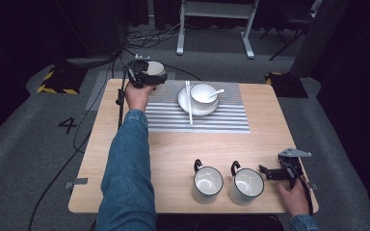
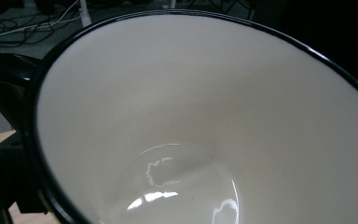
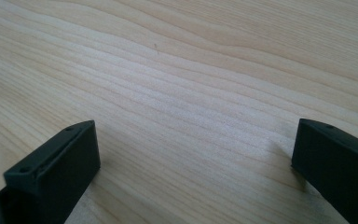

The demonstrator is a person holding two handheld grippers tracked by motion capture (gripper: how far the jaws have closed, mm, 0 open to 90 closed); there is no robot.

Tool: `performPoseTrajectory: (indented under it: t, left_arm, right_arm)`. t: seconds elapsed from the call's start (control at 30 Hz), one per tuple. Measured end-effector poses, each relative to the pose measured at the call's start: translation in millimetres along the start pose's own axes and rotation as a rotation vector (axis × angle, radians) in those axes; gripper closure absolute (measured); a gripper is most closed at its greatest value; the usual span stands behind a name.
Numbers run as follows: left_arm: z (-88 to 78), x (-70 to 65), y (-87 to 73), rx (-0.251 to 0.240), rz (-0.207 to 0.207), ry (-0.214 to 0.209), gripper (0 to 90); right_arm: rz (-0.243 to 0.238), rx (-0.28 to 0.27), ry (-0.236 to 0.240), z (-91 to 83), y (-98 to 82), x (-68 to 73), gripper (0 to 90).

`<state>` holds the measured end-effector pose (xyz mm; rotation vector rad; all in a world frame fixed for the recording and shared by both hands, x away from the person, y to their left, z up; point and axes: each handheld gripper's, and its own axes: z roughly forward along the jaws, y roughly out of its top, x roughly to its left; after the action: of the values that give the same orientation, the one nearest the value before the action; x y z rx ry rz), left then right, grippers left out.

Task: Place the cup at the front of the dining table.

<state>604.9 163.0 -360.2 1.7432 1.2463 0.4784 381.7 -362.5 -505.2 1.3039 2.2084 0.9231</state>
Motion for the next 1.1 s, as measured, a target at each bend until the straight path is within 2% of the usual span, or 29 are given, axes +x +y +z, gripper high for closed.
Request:
performPoseTrajectory:
  t: [0.13,0.23,0.3,0.4,0.53,0.7,0.83,0.9,0.97,1.1]
  left_arm:
    - [12.6,-6.9,-5.3,0.003,-0.004,-0.003,0.8]
    - [21.1,-10.3,-9.3,0.027,0.011,0.007,0.8]
    - [25.6,-10.9,-12.8,0.035,0.01,-0.001,0.8]
    - [31.9,-11.0,-18.8,0.069,0.022,0.009,0.9]
    - [38.7,-11.2,-27.3,0.091,0.013,0.012,0.9]
    - [43.8,-10.2,-38.8,0.086,-0.012,0.016,2.0]
    - [49.7,-11.8,-46.2,0.128,0.018,0.022,2.3]
    - [52.4,-12.6,-50.3,0.137,0.016,0.012,2.3]
    - [54.4,-13.2,-53.7,0.147,0.033,0.024,2.4]
    - [60.4,-17.2,-59.7,0.176,0.055,0.019,2.4]
  right_arm:
    - [0.0,0.0,0.0,0.0,0.0,0.0,1.0]
    - [0.0,0.0,0.0,0.0,0.0,0.0,1.0]
    - [0.0,0.0,0.0,0.0,0.0,0.0,1.0]
    - [0.0,0.0,0.0,0.0,0.0,0.0,1.0]
    - [0.001,-0.001,-0.001,0.0,-0.1,0.2,1.0]
    - [0.001,-0.001,-0.002,0.0,-0.1,0.2,1.0]
    - [0.001,0.0,-0.002,0.0,-0.1,0.1,1.0]
    - [0.001,-0.001,-0.002,0.0,-0.1,0.2,1.0]
    - [0.001,-0.001,-0.002,0.0,-0.1,0.2,1.0]
    - [0.001,-0.001,-0.002,0.0,-0.1,0.1,1.0]
